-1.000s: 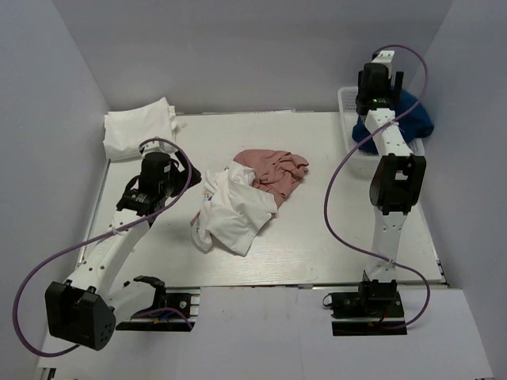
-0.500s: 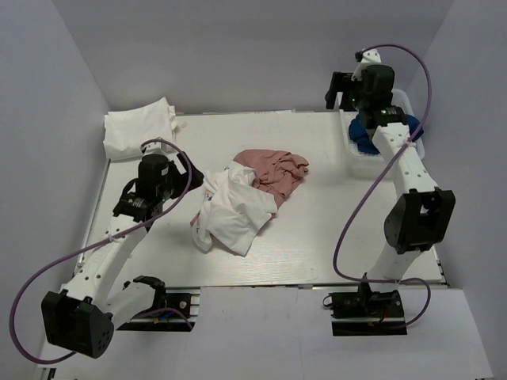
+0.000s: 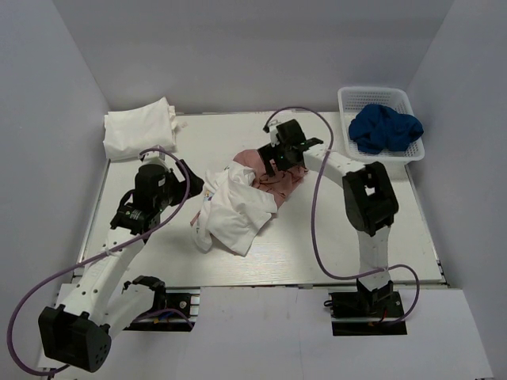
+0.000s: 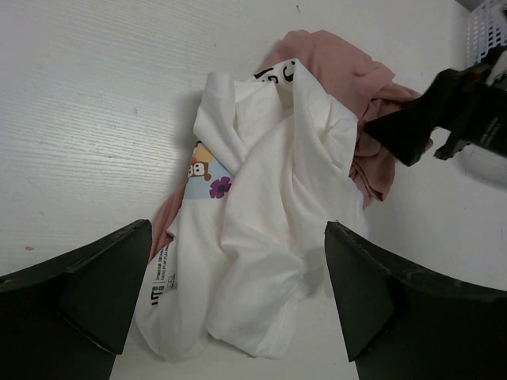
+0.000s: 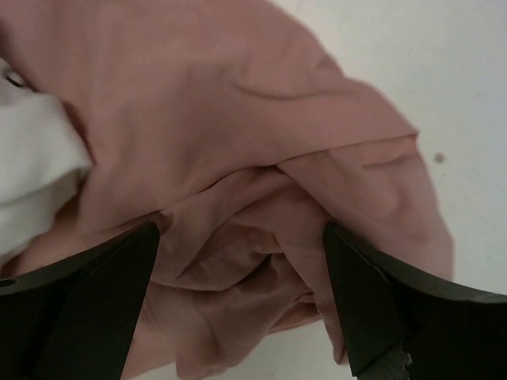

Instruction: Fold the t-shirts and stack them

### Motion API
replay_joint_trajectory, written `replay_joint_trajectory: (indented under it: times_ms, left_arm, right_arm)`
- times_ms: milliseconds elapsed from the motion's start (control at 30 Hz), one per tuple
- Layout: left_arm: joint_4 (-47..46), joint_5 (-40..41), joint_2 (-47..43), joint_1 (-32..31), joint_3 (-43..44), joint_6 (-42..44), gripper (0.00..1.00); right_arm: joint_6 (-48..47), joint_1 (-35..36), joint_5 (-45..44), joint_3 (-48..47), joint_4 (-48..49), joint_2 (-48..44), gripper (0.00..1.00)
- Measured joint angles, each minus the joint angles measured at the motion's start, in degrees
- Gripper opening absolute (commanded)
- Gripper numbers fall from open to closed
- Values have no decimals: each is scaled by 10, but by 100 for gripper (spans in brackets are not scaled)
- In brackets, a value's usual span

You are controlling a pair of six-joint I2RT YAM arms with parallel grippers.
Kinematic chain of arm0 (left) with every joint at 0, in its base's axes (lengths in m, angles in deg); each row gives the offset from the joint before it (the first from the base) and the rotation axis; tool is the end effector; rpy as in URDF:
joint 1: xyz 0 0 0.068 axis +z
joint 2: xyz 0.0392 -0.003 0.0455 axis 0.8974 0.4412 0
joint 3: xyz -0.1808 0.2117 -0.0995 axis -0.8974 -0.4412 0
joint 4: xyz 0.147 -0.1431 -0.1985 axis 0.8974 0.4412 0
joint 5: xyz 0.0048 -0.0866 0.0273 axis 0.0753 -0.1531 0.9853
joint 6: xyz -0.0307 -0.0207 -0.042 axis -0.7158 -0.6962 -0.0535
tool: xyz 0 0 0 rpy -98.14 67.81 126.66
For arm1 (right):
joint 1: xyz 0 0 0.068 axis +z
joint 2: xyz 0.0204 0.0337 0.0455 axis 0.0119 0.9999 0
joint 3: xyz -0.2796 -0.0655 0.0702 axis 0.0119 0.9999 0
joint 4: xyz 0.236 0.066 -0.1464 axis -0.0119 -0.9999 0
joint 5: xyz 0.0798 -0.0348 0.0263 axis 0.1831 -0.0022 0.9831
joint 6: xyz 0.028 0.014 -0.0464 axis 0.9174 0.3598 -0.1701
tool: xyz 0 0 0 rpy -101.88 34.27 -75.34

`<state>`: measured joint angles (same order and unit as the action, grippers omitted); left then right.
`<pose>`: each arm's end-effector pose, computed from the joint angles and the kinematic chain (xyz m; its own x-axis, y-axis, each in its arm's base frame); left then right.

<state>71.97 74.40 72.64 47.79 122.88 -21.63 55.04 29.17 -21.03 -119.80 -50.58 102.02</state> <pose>0.2087 -0.0582 0.3040 -0.5494 -0.4276 -0.7179 -0.0870 0.8838 -0.4598 0.4368 0.2377 0.2267 -0.5675 -0.3885 -0.7259 -0.5266 0.8490 -0.0428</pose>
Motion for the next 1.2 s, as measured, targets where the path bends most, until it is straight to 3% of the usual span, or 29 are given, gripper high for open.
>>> replay_joint_trajectory:
  times_ms: [300, 367, 433, 467, 533, 600, 667, 933, 1200]
  left_arm:
    - [1, 4, 22, 0, 0, -1, 100]
    - [1, 7, 22, 0, 0, -1, 100]
    - [1, 11, 22, 0, 0, -1, 100]
    - [1, 13, 22, 0, 0, -1, 100]
    - [2, 15, 22, 0, 0, -1, 100]
    - [4, 18, 22, 0, 0, -2, 100]
    - [5, 20, 22, 0, 0, -3, 100]
    - [9, 28, 21, 0, 0, -3, 100]
    - [16, 31, 19, 0, 0, -7, 100]
  right_arm:
    - [-11, 21, -73, 0, -11, 56, 90]
    - [-10, 26, -86, -1, -7, 62, 86]
    - [-10, 31, -94, -8, -8, 67, 71]
    - [-11, 32, -95, -11, -8, 71, 54]
    - [-9, 36, -94, -19, -7, 78, 39]
    - [-12, 38, -91, -20, 1, 81, 12]
    - [-14, 38, -85, -20, 3, 82, 0]
    - [-21, 36, -70, -20, -12, 60, 0]
    - [-26, 48, -70, -5, 16, -176, 0]
